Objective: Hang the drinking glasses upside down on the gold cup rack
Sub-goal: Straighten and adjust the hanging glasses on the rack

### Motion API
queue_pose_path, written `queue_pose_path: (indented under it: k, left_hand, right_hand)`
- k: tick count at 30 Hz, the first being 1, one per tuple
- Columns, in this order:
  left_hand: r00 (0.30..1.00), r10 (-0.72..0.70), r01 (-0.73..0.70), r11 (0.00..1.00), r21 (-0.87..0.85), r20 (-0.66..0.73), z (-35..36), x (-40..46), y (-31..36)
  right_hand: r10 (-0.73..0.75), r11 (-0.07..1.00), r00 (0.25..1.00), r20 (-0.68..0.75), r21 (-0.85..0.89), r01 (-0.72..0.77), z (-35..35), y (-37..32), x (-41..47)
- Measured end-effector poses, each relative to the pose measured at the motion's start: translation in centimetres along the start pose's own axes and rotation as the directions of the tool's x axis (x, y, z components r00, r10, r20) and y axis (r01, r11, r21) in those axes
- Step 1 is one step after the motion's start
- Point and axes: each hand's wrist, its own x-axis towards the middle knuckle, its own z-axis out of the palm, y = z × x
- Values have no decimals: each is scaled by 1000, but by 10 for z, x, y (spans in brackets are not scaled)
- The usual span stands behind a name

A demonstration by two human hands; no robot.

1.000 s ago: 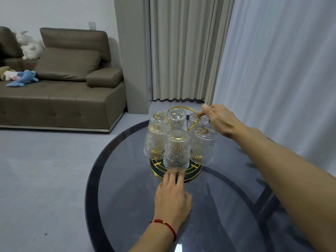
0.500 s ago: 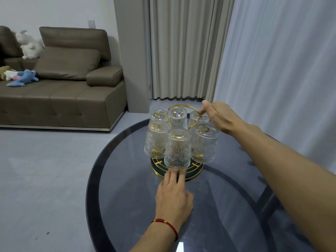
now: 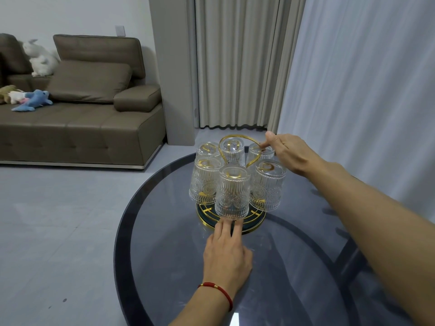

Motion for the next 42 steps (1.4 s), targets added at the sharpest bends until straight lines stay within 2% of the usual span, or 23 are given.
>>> queue_pose_path:
  k: [15, 21, 27, 31, 35, 42]
  left_hand:
    - [1000, 5, -5, 1000, -11, 4, -2, 1, 1]
    - [1000, -6, 6, 1000, -15, 3, -4, 0, 3]
    - [1000, 20, -20, 1000, -13, -4, -4, 1, -2]
    - [1000, 26, -26, 1000, -11, 10, -3, 0, -3]
    - [1000, 24, -24, 1000, -8, 15, -1, 0, -3]
    - [999, -3, 4, 1000, -11, 45, 2, 2, -3]
  right_hand:
    - [-25, 1000, 1000, -9, 14, 25, -3, -1, 2]
    - [-11, 989, 1000, -12, 150, 12, 2, -14, 14]
    - [-42, 953, 991, 129, 303, 1, 15, -48, 38]
    - [33, 980, 959, 281, 178, -86, 18, -57, 50]
    - [110, 985, 946, 304, 95, -145, 18, -56, 56]
    - [161, 976, 907, 389, 76, -206, 16, -59, 63]
